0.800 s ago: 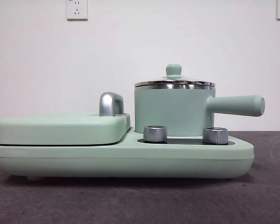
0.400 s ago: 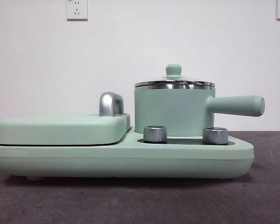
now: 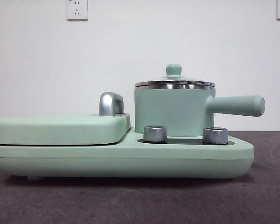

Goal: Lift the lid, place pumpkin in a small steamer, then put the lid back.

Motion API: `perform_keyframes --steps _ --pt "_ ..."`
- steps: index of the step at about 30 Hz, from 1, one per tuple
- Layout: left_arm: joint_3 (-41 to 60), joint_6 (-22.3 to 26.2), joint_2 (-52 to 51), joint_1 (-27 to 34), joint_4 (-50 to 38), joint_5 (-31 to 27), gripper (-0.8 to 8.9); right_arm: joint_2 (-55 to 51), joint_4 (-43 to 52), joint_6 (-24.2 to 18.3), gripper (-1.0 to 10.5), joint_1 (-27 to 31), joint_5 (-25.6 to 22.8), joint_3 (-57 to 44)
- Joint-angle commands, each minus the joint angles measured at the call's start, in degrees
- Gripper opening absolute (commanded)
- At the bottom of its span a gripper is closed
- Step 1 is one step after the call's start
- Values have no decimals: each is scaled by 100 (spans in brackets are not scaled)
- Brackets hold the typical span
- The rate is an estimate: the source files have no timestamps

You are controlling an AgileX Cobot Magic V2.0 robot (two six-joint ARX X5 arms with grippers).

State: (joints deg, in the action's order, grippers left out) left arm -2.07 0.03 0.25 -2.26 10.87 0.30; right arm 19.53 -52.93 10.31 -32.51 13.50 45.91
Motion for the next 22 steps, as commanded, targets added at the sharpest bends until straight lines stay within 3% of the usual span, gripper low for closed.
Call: perform_keyframes --steps 1,14,18,22 --pt "111 39 -7 4 20 9 12 17 61 11 13 -35 2 28" --pt "111 39 -7 4 20 9 12 -111 79 9 13 175 39 -4" --pt "111 39 -7 4 17 9 12 -350 623 -92 13 802 -197 -437" --pt "111 39 -7 4 20 9 12 -822 2013 -94 13 1714 -476 -1534"
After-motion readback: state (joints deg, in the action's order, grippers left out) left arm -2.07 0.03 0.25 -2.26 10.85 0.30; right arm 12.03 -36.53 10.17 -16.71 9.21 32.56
